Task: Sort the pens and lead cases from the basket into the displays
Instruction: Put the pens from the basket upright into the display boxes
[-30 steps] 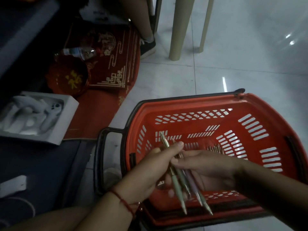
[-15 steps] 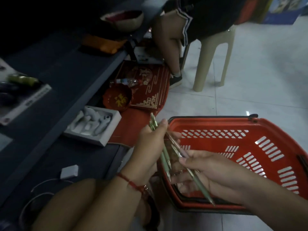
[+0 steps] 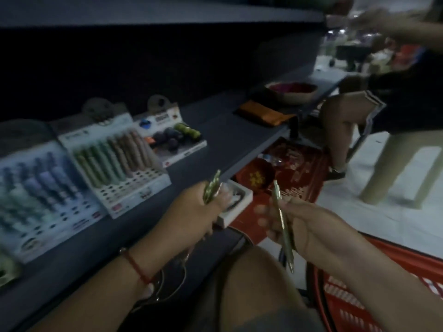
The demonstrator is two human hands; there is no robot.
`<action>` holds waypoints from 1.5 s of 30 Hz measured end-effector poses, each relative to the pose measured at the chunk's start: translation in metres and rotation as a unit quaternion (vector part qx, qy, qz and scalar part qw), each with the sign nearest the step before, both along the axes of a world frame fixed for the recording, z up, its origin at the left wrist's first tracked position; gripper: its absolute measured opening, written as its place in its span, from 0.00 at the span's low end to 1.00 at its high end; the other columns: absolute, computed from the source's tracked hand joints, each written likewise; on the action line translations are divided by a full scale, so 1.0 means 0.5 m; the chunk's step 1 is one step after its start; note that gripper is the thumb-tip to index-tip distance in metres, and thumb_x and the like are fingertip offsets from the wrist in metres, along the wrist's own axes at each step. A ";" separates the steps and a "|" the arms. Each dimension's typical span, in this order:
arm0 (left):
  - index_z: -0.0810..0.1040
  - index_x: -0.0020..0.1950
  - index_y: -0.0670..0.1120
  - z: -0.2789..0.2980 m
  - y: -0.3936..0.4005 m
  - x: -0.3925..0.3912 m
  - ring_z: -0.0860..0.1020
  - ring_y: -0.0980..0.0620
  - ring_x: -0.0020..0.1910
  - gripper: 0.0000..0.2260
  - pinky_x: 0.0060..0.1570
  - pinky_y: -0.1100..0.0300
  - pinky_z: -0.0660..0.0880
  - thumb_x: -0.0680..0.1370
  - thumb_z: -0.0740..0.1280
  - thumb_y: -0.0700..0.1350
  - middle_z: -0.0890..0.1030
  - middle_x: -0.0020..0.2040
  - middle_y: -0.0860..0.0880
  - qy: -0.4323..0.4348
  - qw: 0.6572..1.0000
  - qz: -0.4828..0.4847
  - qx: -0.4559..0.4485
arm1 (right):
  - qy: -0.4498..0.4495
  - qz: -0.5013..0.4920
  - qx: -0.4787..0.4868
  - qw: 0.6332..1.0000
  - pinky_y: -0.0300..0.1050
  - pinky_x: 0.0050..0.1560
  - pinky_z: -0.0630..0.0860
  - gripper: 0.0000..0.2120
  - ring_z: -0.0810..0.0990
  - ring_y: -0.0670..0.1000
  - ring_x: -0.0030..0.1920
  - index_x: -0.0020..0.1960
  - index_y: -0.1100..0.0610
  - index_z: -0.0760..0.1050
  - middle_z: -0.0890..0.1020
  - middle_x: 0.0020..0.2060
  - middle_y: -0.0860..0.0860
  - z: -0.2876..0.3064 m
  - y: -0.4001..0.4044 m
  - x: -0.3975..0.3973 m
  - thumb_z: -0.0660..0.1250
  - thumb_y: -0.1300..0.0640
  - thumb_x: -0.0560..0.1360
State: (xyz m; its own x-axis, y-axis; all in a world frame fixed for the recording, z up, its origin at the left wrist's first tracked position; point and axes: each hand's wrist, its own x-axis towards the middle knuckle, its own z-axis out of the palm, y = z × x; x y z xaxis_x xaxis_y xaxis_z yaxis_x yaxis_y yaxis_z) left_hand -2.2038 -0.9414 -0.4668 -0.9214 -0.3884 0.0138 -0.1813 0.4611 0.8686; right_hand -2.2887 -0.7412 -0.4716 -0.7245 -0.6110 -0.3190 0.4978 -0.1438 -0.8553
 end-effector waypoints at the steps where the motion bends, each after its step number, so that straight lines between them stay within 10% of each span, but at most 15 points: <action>1: 0.76 0.47 0.54 0.002 -0.023 0.025 0.74 0.57 0.25 0.09 0.29 0.59 0.73 0.79 0.63 0.57 0.75 0.28 0.54 -0.012 1.000 -0.010 -0.016 | 0.006 -0.001 0.000 1.000 0.47 0.45 0.79 0.08 0.84 0.52 0.41 0.53 0.59 0.76 0.86 0.45 0.57 0.006 -0.036 0.001 0.59 0.60 0.82; 5: 0.73 0.58 0.54 -0.017 -0.116 0.114 0.73 0.67 0.37 0.07 0.36 0.74 0.68 0.81 0.62 0.53 0.77 0.44 0.60 -0.044 0.993 0.014 -0.109 | 0.059 0.019 0.018 0.998 0.47 0.45 0.80 0.13 0.83 0.49 0.42 0.42 0.53 0.86 0.83 0.42 0.53 0.008 -0.197 0.007 0.64 0.57 0.80; 9: 0.72 0.50 0.58 -0.035 -0.213 0.199 0.74 0.63 0.40 0.03 0.34 0.67 0.65 0.83 0.60 0.53 0.76 0.43 0.57 -0.103 0.967 0.062 -0.226 | 0.172 0.047 0.053 0.983 0.45 0.50 0.76 0.07 0.81 0.51 0.53 0.54 0.52 0.82 0.84 0.51 0.51 0.021 -0.347 0.056 0.66 0.54 0.80; 15: 0.65 0.74 0.57 -0.050 -0.291 0.281 0.74 0.53 0.62 0.19 0.56 0.60 0.73 0.83 0.59 0.53 0.74 0.68 0.55 -0.085 0.924 0.124 -0.351 | 0.389 0.062 -0.010 0.919 0.33 0.39 0.77 0.05 0.83 0.43 0.41 0.49 0.59 0.81 0.85 0.39 0.49 0.045 -0.511 0.103 0.70 0.56 0.77; 24: 0.60 0.75 0.59 -0.060 -0.344 0.285 0.73 0.52 0.63 0.20 0.57 0.56 0.72 0.83 0.58 0.48 0.72 0.67 0.55 -0.040 0.905 0.149 -0.397 | 0.458 0.017 -0.034 0.888 0.58 0.47 0.80 0.06 0.83 0.58 0.45 0.52 0.57 0.82 0.85 0.43 0.55 -0.020 -0.642 0.049 0.68 0.56 0.80; 34: 0.63 0.73 0.57 -0.083 -0.378 0.280 0.75 0.53 0.61 0.20 0.57 0.55 0.74 0.82 0.60 0.47 0.75 0.65 0.55 -0.050 0.901 0.145 -0.405 | 0.585 0.073 0.049 0.807 0.26 0.33 0.66 0.07 0.74 0.35 0.33 0.43 0.46 0.74 0.74 0.30 0.37 -0.062 -0.740 0.055 0.68 0.54 0.79; 45: 0.71 0.71 0.51 -0.056 -0.366 0.271 0.80 0.49 0.52 0.27 0.47 0.54 0.77 0.74 0.73 0.42 0.81 0.56 0.51 -0.072 0.862 0.145 -0.480 | 0.632 0.080 0.116 0.762 0.45 0.31 0.62 0.17 0.69 0.53 0.27 0.34 0.57 0.69 0.70 0.26 0.52 -0.084 -0.756 0.055 0.64 0.56 0.81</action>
